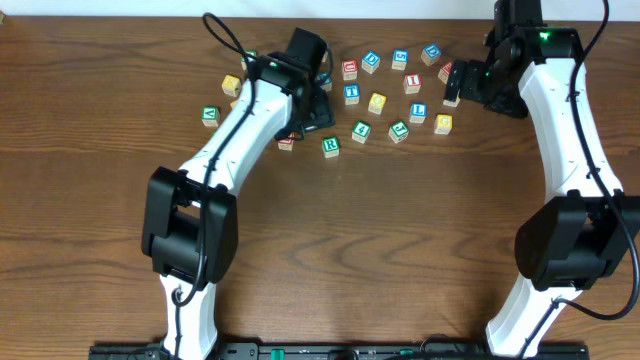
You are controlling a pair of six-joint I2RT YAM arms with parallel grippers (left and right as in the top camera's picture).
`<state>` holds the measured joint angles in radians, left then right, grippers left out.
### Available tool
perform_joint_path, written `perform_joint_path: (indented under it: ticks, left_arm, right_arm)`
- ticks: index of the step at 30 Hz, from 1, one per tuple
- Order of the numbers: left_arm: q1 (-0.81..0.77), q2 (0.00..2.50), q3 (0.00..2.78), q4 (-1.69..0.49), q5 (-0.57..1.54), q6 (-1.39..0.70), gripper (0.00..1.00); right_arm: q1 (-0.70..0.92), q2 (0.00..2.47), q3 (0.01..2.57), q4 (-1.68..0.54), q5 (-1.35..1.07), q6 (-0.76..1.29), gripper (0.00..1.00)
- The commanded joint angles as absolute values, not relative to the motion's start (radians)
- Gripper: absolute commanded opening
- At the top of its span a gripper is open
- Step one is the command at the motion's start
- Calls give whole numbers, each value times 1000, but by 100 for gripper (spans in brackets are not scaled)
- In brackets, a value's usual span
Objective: Spell out ROBOT
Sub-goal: 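Lower the left gripper and grasp the green R block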
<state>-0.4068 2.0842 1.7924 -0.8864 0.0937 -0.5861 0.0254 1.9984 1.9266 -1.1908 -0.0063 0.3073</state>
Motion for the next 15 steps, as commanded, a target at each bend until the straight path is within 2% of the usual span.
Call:
perform_joint_path:
  ticks: [1,8,15]
  left_arm:
    - [-451,2123,1781,-833,32,-645,71]
    - [-490,2244,1781,-798,33,-671,71]
    - [-507,2252,1772,-797,31,-671,61]
  right_arm:
    - [27,2000,1948,-1194,1,321,97]
    - [27,2000,1948,-1202,2,317,97]
    - [27,2000,1948,-1201,2,317,97]
